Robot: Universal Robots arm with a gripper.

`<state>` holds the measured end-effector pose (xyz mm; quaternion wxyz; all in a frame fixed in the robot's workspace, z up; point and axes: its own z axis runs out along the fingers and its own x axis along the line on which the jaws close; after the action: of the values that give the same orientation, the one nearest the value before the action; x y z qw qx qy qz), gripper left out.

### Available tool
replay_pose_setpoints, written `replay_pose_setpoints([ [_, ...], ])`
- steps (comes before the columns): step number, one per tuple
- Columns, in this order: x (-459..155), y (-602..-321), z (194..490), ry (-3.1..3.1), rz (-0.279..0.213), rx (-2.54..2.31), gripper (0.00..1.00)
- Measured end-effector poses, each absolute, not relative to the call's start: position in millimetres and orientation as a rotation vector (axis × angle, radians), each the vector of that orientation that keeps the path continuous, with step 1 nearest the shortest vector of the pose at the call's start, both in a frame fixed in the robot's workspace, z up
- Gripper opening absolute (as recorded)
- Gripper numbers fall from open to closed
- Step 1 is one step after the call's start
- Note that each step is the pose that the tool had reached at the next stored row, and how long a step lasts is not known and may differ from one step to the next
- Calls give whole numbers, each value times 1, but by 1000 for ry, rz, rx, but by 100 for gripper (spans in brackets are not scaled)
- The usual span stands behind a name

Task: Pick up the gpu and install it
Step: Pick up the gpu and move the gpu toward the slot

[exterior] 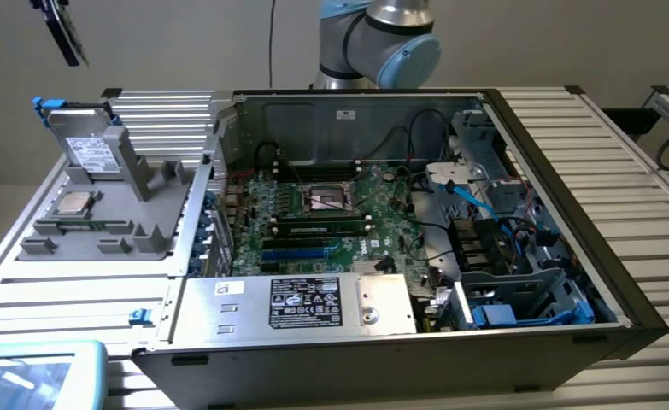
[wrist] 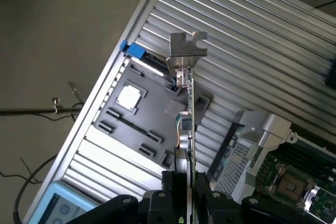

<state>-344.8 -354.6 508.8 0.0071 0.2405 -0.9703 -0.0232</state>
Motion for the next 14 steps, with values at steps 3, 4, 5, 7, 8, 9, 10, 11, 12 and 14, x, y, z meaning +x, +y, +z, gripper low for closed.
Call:
replay_pose_setpoints([
  [3, -345, -355, 510, -3012, -72, 833, 27],
  [4, -345, -355, 512, -3005, -72, 858, 27],
  [5, -345, -355, 513, -2998, -72, 880, 27],
  [7, -345, -355, 516, -2984, -71, 925, 27],
  [8, -345, -355, 517, -2975, -71, 953, 27],
  [9, -345, -355, 518, -2966, -71, 978, 27],
  [10, -345, -355, 518, -2956, -70, 1007, 27],
  [11, -345, -355, 518, -2947, -70, 1033, 27],
  [12, -345, -355, 518, -2937, -70, 1059, 27],
  [14, -345, -355, 518, -2916, -69, 1112, 27],
])
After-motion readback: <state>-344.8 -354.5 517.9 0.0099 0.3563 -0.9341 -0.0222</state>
